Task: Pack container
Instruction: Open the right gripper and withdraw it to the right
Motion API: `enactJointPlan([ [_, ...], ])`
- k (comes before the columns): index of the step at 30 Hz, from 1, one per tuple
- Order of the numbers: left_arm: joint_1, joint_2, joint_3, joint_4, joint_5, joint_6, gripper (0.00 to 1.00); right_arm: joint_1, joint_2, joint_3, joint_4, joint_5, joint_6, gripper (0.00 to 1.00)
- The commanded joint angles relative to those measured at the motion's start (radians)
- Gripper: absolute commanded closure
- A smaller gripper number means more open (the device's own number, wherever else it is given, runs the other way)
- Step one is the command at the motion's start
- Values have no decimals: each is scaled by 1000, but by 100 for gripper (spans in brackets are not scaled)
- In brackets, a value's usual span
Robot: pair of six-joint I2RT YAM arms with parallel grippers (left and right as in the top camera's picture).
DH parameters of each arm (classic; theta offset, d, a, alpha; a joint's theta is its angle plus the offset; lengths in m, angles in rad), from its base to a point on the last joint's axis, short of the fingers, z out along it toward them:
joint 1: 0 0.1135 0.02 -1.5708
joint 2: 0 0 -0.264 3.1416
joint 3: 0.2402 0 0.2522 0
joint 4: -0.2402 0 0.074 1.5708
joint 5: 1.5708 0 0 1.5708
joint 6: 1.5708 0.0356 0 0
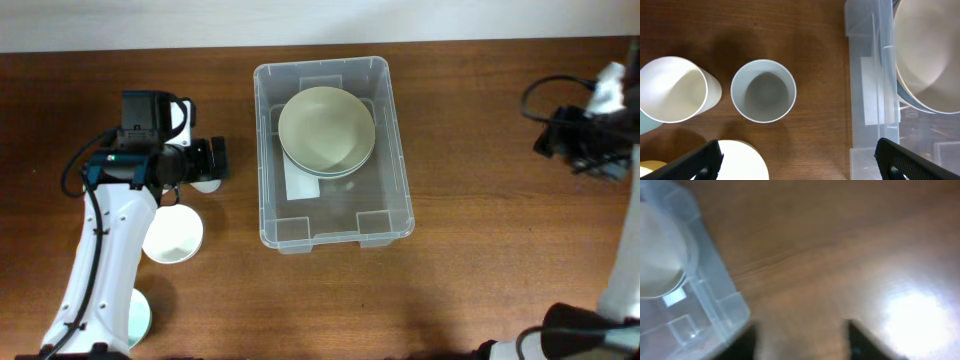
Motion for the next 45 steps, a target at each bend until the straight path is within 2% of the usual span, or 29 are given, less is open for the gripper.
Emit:
enactJointPlan([
  [1, -3, -10, 32, 0, -3, -16, 1, 74, 64, -60, 69, -51, -64, 88],
  [6, -3, -10, 32, -27, -3, -16, 1, 167, 144, -155, 214, -51, -65, 96],
  [17, -3, -10, 32, -32, -3, -16, 1, 360, 334, -225, 440, -154, -232, 96],
  [24, -3, -10, 32, -32, -3, -16, 1, 431, 351, -225, 488, -205, -251, 96],
  [34, -3, -10, 32, -32, -3, -16, 1, 437, 351, -225, 510, -255, -251, 96],
  [39, -3, -10, 32, -32, -3, -16, 1, 425, 344, -224, 494, -130, -232, 96],
  [43, -3, -10, 32, -27, -3, -16, 1, 385, 294, -214, 509, 115, -53, 92],
  [45, -3, -10, 32, -19, -3, -16, 1, 356, 259, -209, 506, 174, -5, 89],
])
